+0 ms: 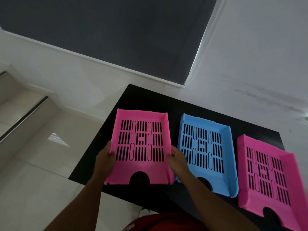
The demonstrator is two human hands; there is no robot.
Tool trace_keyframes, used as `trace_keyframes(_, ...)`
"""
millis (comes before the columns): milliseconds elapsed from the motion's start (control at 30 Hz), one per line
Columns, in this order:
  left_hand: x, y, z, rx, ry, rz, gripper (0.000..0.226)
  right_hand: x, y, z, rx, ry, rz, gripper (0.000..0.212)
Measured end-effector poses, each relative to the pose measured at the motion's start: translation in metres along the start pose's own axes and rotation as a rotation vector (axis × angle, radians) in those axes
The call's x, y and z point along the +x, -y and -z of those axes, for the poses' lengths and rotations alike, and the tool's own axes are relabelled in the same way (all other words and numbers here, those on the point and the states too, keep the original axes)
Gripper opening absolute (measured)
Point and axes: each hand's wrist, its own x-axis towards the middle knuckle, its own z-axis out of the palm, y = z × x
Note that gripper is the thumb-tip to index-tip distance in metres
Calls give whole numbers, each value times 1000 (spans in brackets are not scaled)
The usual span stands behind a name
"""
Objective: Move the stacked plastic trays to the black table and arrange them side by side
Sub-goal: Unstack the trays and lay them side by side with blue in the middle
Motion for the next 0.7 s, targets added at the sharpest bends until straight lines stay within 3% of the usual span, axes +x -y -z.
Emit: trace_keyframes(700, 2, -4, -9, 30, -102, 27, 22, -2, -5, 1, -45, 3, 54, 32)
